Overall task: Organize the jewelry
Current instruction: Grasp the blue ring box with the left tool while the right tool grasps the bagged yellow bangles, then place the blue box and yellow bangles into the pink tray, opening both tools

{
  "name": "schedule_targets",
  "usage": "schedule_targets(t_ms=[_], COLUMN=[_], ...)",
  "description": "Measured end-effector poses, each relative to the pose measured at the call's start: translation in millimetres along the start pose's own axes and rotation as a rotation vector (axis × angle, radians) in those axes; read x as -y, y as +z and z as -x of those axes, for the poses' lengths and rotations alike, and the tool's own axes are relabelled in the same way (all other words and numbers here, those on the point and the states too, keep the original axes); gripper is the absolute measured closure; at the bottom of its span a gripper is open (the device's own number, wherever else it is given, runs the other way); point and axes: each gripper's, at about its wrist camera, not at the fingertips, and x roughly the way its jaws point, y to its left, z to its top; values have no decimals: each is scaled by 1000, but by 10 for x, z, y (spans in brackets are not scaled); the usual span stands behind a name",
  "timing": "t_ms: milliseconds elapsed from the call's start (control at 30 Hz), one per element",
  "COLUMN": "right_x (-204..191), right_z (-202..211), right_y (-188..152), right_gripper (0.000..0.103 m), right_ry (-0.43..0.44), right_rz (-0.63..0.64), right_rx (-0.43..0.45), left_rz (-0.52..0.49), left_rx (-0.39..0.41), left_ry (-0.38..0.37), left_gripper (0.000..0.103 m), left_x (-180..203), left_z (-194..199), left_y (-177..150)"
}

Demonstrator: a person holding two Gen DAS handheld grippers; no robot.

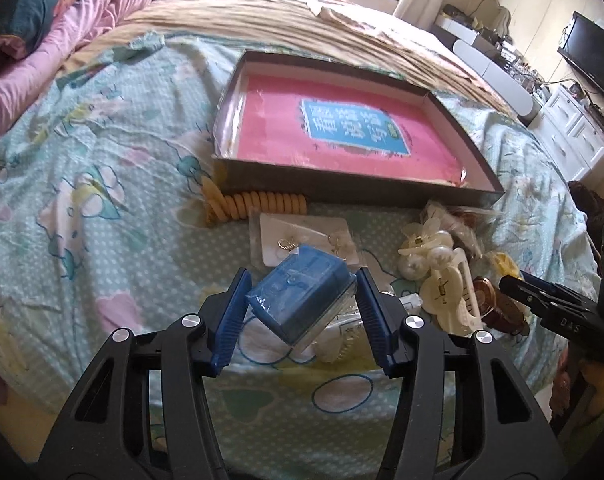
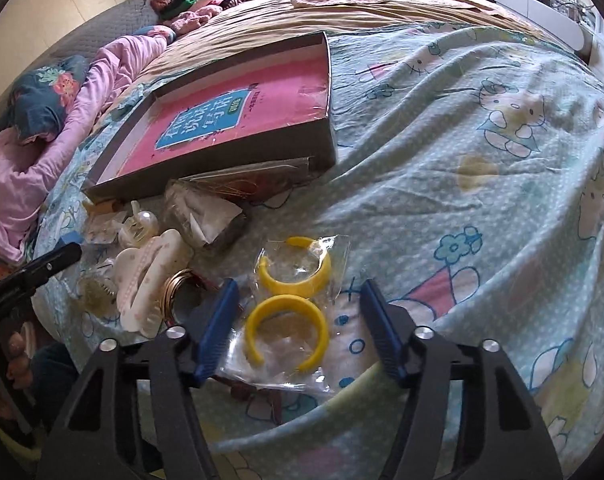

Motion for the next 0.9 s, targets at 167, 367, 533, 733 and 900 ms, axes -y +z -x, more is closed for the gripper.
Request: schedule_targets(t_ms=[167, 367, 533, 733, 900], right_x=[75, 91, 117, 63, -32], right_z=[57, 292, 492, 552, 511], right_y=[7, 79, 258, 562, 819], right_gripper=[63, 65, 65, 65, 65], right_ry=[35, 19, 25, 49, 75], right_rz=[-4, 14, 18, 25, 45], right_rx=[7, 75, 144, 195, 224], left_rz=[-1, -12, -21, -23, -21], left_rx=[38, 58, 78, 97, 93], left_ry=[2, -4, -4, -4, 5], left_gripper=[58, 58, 58, 58, 58], left_x=[2, 54, 103, 141, 133], left_z=[164, 272, 314, 292, 200], left_y=[66, 176, 327, 511, 662])
